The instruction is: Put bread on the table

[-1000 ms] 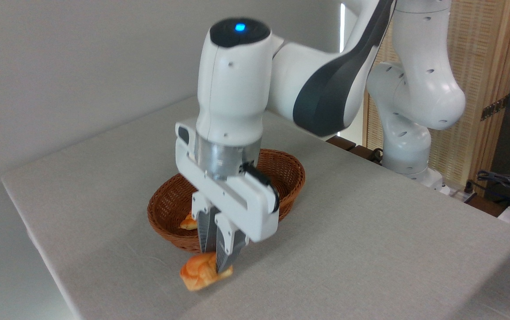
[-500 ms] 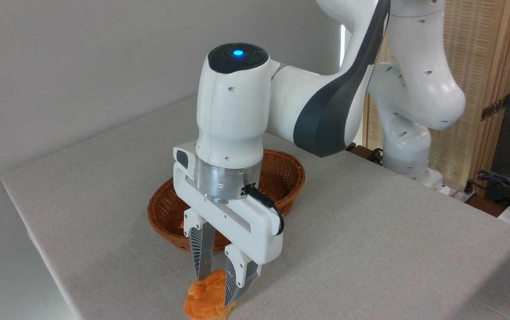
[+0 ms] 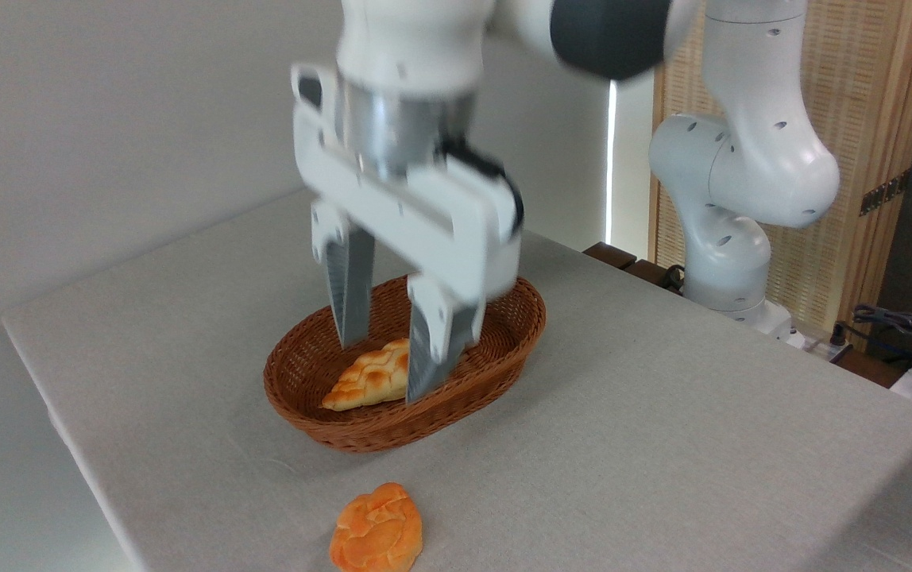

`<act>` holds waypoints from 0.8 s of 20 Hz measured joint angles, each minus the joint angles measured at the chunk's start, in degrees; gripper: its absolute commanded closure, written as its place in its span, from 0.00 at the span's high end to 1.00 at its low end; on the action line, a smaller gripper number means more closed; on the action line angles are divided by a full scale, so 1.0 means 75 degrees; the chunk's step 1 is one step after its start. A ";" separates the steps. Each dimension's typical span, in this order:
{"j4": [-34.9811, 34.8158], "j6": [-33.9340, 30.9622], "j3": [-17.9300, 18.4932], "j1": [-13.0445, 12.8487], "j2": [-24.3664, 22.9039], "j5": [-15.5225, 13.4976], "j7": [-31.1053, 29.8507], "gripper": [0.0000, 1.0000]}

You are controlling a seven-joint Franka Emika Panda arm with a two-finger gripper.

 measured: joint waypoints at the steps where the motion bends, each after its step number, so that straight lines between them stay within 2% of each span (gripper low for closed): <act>1: 0.0237 -0.0386 -0.0260 0.0109 -0.0075 0.0034 -0.0226 1.00; 2: 0.0368 -0.0604 -0.0621 0.0259 -0.0152 0.0175 -0.0396 1.00; 4: 0.0449 -0.0768 -0.1446 0.0513 -0.0275 0.0735 -0.0770 1.00; 7: 0.0444 -0.0892 -0.2140 0.0542 -0.0288 0.1256 -0.1441 1.00; 10: 0.0441 -0.0908 -0.2182 0.0394 -0.0201 0.1634 -0.1539 1.00; 13: 0.0441 -0.0908 -0.1873 0.0112 -0.0133 0.1658 -0.1539 1.00; 16: 0.0440 -0.0908 -0.1807 -0.0003 -0.0095 0.1667 -0.1619 1.00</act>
